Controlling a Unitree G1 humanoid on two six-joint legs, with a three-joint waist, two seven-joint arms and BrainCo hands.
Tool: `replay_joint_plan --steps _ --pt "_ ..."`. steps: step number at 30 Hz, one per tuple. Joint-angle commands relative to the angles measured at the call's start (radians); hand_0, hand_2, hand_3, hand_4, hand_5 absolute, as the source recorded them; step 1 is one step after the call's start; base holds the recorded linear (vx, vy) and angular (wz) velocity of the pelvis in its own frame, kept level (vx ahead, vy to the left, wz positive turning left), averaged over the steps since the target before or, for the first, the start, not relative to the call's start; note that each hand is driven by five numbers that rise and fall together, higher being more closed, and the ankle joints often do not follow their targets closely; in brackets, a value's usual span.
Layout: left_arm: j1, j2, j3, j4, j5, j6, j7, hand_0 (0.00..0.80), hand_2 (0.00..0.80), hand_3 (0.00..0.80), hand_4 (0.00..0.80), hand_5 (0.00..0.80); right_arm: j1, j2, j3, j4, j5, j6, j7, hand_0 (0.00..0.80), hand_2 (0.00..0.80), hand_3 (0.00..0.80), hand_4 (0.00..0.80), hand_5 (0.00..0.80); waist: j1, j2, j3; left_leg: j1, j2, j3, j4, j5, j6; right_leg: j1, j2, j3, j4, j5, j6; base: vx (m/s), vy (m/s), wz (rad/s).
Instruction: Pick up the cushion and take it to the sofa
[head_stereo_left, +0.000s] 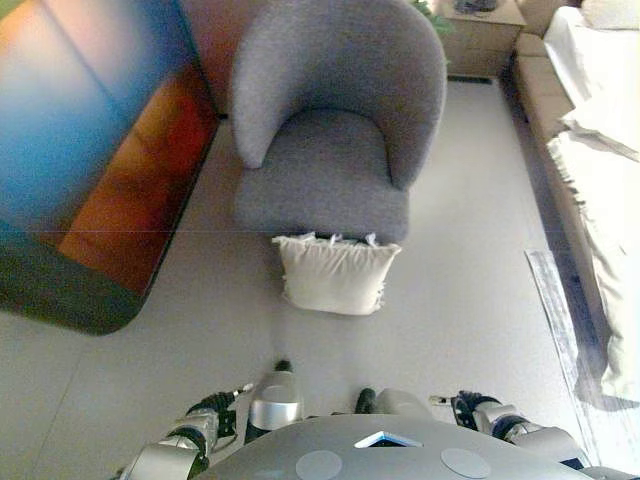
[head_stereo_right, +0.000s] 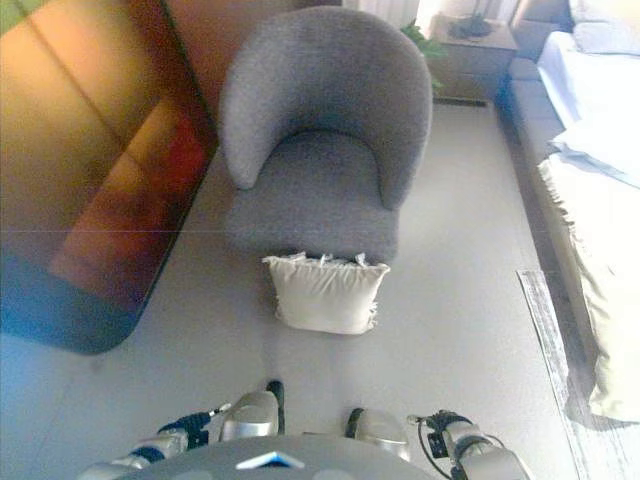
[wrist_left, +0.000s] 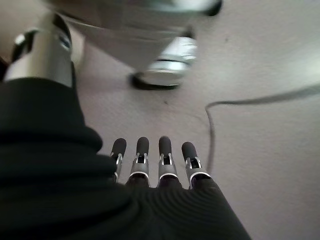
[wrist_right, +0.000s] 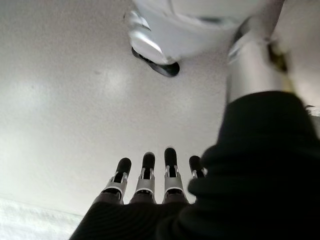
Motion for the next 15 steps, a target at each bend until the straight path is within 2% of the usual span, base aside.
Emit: replay_joint_plan --steps 1,2,4,6,8,10,12,13,15 --pt "-0.014 0.004 0.034 0.012 0.037 -0.017 0.007 0.0 0.0 0.0 0.0 0.0 -0.02 0.005 -0.007 0.01 0.015 -0.016 -0.031 0.0 0.0 0.0 0.0 0.0 0.005 -0.005 -0.026 -0.089 -0.009 -0.024 0.012 0.086 -0.002 0.18 -0.042 -0.023 -0.107 0.026 0.092 0.352 0.19 -0.05" --pt "-0.016 0.007 0.033 0.014 0.051 -0.018 0.003 0.0 0.0 0.0 0.0 0.0 -0.018 0.008 -0.013 0.011 0.018 -0.016 -0.036 0.0 0.0 0.0 0.0 0.0 0.005 -0.008 -0.029 -0.095 -0.016 -0.026 0.033 0.073 0.007 0.181 -0.05 -0.016 -0.09 0.019 0.097 0.365 0.178 -0.15" --pt "-0.029 0.022 0.014 0.004 0.073 -0.009 -0.001 0.0 0.0 0.0 0.0 0.0 -0.007 0.016 -0.024 0.006 0.008 -0.027 -0.022 0.0 0.0 0.0 0.0 0.0 0.003 -0.025 -0.044 -0.112 -0.045 -0.026 0.089 0.039 0.045 0.192 -0.067 0.008 -0.033 0.017 0.12 0.315 0.129 -0.39" --pt "-0.035 0.038 -0.002 -0.008 0.069 0.006 -0.007 0.0 0.0 0.0 0.0 0.0 -0.002 0.023 -0.02 -0.004 0.002 -0.036 -0.014 0.0 0.0 0.0 0.0 0.0 -0.003 -0.035 -0.054 -0.093 -0.07 -0.022 0.08 0.025 0.08 0.147 -0.096 0.019 0.1 0.096 0.155 0.239 0.119 -0.59" --pt "-0.044 0.048 -0.013 -0.009 0.075 0.012 -0.011 0.0 0.0 0.0 0.0 0.0 -0.002 0.024 -0.019 -0.013 0.003 -0.052 -0.019 0.0 0.0 0.0 0.0 0.0 -0.013 -0.022 -0.055 -0.061 -0.076 -0.023 0.062 0.01 0.102 0.066 -0.113 0.028 0.256 0.158 0.166 0.224 0.144 -0.31" --pt "-0.056 0.065 -0.026 -0.014 0.07 0.02 0.0 0.0 0.0 0.0 0.0 0.0 -0.014 0.023 -0.005 -0.037 -0.035 -0.07 -0.011 0.0 0.0 0.0 0.0 0.0 -0.031 -0.001 -0.042 -0.007 -0.071 -0.014 0.04 -0.007 0.111 -0.068 -0.121 0.015 0.361 0.187 0.156 0.22 0.071 -0.14" --pt "-0.086 0.079 -0.039 -0.02 0.058 0.024 -0.002 0.0 0.0 0.0 0.0 0.0 -0.036 0.024 0.026 -0.062 -0.023 -0.073 -0.006 0.0 0.0 0.0 0.0 0.0 -0.044 -0.001 -0.023 0.003 -0.066 -0.003 0.039 -0.014 0.101 -0.123 -0.104 -0.015 0.287 0.142 0.14 0.04 -0.115 -0.25" --pt "-0.122 0.086 -0.055 -0.026 0.033 0.018 0.004 0.0 0.0 0.0 0.0 0.0 -0.064 0.024 0.048 -0.081 -0.008 -0.078 -0.009 0.0 0.0 0.0 0.0 0.0 -0.055 -0.005 0.002 -0.004 -0.064 0.006 0.044 -0.022 0.092 -0.178 -0.101 -0.041 0.21 0.145 0.137 -0.213 -0.217 -0.27" --pt "-0.19 0.093 -0.082 -0.042 -0.001 -0.008 0.012 0.0 0.0 0.0 0.0 0.0 -0.123 0.022 0.084 -0.11 0.026 -0.098 -0.034 0.0 0.0 0.0 0.0 0.0 -0.081 -0.019 0.073 -0.034 -0.057 0.03 0.058 -0.038 0.073 -0.287 -0.137 -0.074 0.076 0.213 0.15 -0.396 -0.234 -0.18"
